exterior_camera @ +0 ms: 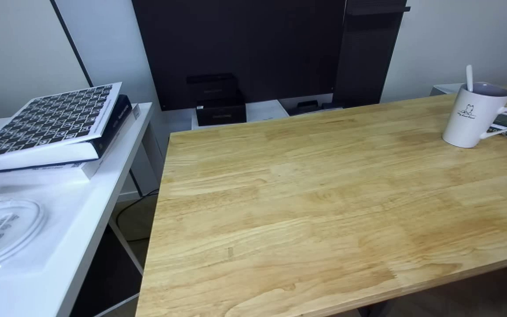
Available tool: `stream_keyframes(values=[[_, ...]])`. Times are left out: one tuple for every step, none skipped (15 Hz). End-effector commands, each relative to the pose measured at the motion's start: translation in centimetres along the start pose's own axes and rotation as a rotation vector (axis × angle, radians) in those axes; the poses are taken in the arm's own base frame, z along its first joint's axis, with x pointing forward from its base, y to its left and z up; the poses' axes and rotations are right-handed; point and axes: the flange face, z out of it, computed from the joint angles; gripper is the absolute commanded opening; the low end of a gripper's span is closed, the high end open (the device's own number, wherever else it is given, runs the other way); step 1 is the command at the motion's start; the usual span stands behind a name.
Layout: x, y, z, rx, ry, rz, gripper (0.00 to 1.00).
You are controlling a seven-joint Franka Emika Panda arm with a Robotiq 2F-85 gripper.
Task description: Remove the spoon from the cup and put it on the table
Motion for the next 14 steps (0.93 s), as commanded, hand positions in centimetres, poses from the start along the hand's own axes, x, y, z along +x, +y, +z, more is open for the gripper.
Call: stream_keyframes(values=[[2.1, 0.7, 0.8, 0.007, 0.045, 0.027, 1.0], [2.7, 0.9, 1.2, 0.016, 0.054, 0.033, 1.0], [3.3, 1.1, 1.6, 0.023, 0.066, 0.035, 1.0], [3.9, 1.3, 2.2, 0.037, 0.07, 0.036, 1.0], [4.7, 1.7, 3.0, 0.044, 0.08, 0.047, 1.0], [5.2, 1.9, 3.6, 0.061, 0.078, 0.046, 1.0], [5.8, 2.2, 4.4, 0.066, 0.078, 0.057, 1.0], [6.3, 2.3, 5.1, 0.074, 0.073, 0.065, 1.0], [6.8, 2.3, 5.9, 0.08, 0.065, 0.067, 1.0], [7.2, 2.3, 6.6, 0.085, 0.059, 0.069, 1.0], [7.6, 2.1, 7.2, 0.089, 0.05, 0.069, 1.0], [7.9, 1.9, 7.8, 0.089, 0.042, 0.067, 1.0], [8.2, 1.7, 8.1, 0.089, 0.038, 0.066, 1.0], [8.5, 1.4, 8.4, 0.089, 0.032, 0.063, 1.0]])
